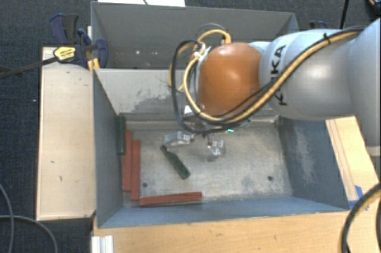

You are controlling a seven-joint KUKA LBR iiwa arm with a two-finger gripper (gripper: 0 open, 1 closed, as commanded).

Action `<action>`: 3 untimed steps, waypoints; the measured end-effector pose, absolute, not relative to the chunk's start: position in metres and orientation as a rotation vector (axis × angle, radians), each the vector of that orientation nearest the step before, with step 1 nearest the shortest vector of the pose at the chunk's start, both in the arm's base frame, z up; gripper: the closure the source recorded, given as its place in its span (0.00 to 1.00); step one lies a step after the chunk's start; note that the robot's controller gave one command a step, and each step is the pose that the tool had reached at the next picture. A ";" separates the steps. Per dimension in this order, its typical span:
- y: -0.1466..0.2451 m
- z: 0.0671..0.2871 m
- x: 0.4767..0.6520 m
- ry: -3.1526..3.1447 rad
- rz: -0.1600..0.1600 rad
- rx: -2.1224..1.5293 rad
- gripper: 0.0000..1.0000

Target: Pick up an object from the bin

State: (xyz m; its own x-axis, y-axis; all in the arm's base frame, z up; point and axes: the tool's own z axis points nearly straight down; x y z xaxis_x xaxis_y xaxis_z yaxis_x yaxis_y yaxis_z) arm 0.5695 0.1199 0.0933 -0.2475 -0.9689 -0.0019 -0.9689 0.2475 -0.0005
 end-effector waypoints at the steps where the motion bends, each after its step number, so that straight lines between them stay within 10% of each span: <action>1: 0.120 0.093 0.569 2.481 0.002 -1.925 0.00; 3: 0.120 0.093 0.569 2.483 0.003 -1.923 0.00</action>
Offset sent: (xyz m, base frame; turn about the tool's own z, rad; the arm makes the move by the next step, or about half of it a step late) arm 0.0000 0.0000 0.0000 0.0000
